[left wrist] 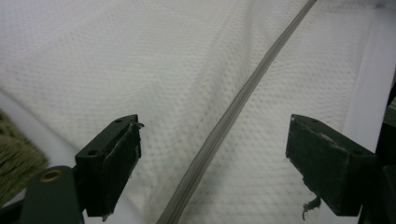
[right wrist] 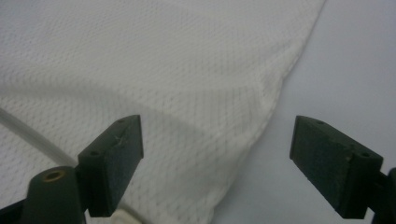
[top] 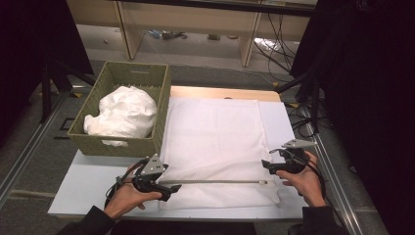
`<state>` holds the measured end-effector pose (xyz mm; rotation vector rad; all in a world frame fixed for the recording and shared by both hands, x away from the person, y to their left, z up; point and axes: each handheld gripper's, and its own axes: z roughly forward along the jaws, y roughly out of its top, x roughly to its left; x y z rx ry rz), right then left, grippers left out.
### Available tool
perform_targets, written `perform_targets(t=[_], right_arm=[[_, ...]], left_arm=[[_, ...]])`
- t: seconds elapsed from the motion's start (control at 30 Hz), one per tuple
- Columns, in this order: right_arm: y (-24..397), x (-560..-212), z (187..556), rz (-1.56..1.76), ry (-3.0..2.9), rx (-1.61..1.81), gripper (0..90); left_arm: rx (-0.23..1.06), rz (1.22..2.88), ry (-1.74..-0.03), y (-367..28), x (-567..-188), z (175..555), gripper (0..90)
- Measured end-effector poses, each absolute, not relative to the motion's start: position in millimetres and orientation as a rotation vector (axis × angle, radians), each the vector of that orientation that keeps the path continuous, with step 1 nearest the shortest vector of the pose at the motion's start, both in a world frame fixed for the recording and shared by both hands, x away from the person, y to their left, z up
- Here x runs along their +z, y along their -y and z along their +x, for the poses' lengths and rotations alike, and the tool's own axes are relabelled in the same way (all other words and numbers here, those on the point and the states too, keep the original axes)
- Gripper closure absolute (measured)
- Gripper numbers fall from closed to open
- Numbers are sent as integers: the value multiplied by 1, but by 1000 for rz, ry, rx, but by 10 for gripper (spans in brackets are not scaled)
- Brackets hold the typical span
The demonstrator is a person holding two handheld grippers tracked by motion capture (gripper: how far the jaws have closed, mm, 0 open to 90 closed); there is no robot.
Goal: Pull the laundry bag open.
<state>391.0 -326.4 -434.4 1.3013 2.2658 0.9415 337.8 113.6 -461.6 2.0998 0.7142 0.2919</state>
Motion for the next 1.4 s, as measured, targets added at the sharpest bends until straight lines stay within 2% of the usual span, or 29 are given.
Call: perform_targets(t=[0.17, 0.5, 0.83, 0.9, 0.97, 1.2, 1.3, 1.33, 1.4], right_arm=[[336, -440, 373, 1355, -2305, 897, 315], [348, -450, 364, 1404, -2399, 863, 394], [335, -468, 362, 1419, -2419, 777, 447], [333, -467, 361, 1383, -2439, 752, 487], [329, -468, 359, 1361, -2445, 756, 578], [327, -468, 358, 1413, -2435, 751, 609], [326, -468, 358, 1357, -2479, 745, 723], [325, -468, 358, 1349, -2489, 770, 795], [326, -468, 358, 1316, -2520, 785, 844]], left_arm=[[266, 2091, -681, -96, -460, 336, 178], [260, 2120, -637, -73, -460, 349, 178], [222, 2164, -590, -42, -469, 359, 187], [213, 2161, -591, -37, -469, 361, 188], [211, 2163, -581, -33, -470, 362, 189], [191, 2168, -549, -16, -470, 363, 191], [194, 2163, -535, -6, -470, 365, 196], [196, 2162, -527, -4, -471, 366, 204], [181, 2162, -509, 5, -472, 368, 222]])
